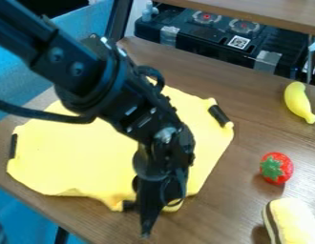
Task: Fold the cloth from bottom right to top left
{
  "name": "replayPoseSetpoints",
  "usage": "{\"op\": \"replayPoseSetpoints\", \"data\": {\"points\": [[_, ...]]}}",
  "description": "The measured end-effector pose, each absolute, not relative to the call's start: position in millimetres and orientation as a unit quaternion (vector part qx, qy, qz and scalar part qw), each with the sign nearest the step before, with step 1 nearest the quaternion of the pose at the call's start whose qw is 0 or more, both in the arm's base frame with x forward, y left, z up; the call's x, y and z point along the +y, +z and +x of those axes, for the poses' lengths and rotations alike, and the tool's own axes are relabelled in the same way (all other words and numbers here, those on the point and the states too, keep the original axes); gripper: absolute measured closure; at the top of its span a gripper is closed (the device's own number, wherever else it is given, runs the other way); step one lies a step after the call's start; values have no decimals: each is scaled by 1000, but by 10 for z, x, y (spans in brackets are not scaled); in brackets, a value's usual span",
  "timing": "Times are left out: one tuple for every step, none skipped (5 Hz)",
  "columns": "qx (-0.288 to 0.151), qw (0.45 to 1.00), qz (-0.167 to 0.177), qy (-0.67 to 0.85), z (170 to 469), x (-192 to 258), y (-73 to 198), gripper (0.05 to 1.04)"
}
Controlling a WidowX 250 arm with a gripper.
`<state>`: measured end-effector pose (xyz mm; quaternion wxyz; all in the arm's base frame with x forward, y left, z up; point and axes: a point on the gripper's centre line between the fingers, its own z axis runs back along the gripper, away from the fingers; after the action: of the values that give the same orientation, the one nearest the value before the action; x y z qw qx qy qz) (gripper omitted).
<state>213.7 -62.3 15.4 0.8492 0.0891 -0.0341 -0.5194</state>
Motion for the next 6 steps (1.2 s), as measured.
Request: {"op": "replayPoseSetpoints", "data": {"points": [[-36, 846, 74, -527, 2014, -695, 259, 1022], [-33, 852, 59, -519, 2019, -661, 390, 1024], [-19, 880, 48, -471, 2357, -370, 494, 1024], [4, 902, 41, -431, 2697, -20, 506, 1024], [19, 915, 28, -402, 2972, 294, 549, 1024], [23, 922, 21, -387, 3142, 492, 630, 1024]]}}
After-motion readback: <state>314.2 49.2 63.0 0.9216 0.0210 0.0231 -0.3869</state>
